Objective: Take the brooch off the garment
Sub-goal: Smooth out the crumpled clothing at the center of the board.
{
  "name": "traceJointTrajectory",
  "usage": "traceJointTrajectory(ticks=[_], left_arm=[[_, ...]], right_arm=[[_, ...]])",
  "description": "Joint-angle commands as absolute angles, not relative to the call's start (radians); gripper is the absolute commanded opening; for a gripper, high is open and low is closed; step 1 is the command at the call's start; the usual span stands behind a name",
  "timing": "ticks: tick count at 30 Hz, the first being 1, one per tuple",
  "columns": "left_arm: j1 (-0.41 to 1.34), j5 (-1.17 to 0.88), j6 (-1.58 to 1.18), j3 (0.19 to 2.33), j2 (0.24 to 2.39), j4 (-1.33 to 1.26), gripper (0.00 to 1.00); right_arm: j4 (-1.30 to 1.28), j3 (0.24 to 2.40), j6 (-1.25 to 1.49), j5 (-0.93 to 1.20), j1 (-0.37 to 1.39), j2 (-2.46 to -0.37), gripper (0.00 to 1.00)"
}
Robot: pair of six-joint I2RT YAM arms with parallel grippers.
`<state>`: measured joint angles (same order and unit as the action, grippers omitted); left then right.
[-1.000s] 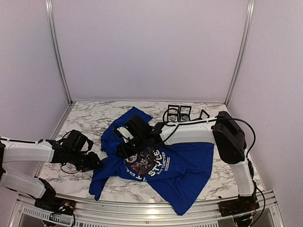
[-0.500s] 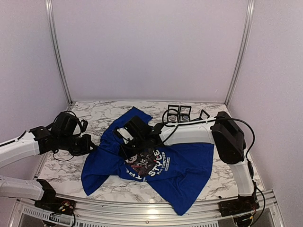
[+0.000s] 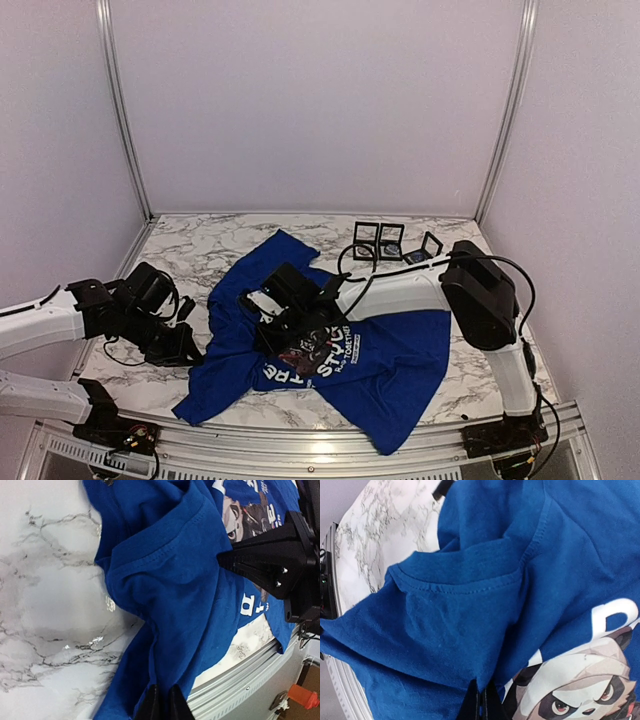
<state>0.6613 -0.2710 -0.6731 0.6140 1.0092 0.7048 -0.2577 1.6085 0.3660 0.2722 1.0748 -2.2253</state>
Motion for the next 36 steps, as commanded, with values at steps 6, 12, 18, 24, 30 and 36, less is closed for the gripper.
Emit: traceJointTrajectory(ticks=[6,12,18,24,30,36], left_arm=[[0.637,-0.153,-0.718,0.715,1.03,0.661,0.34],[0.551,-0.052,-0.67,0.723,1.165,0.494,0.43],[0.456,-0.021,-0.599,0.744,1.347,0.336,0.38],[0.416,-0.035,-0.534,0.83,1.532,0.264,0.38],[0.405,-0.008,-0.503,0.929,1.66,0.261,0.38],[0.396,0.05,-0.467,0.993,1.764,0.279,0.3]], right_arm=[[-0.245,1.532,0.371,0.272,1.091,-2.213,0.0],[-0.255,1.561,0.357,0.261,1.091,-2.201,0.01],[-0.249,1.569,0.352,0.253,1.083,-2.166,0.26],[-0.245,1.559,0.344,0.229,1.076,-2.104,0.43],[-0.23,1.516,0.346,0.208,1.054,-2.053,0.47],[-0.203,1.418,0.37,0.178,1.019,-1.978,0.48]])
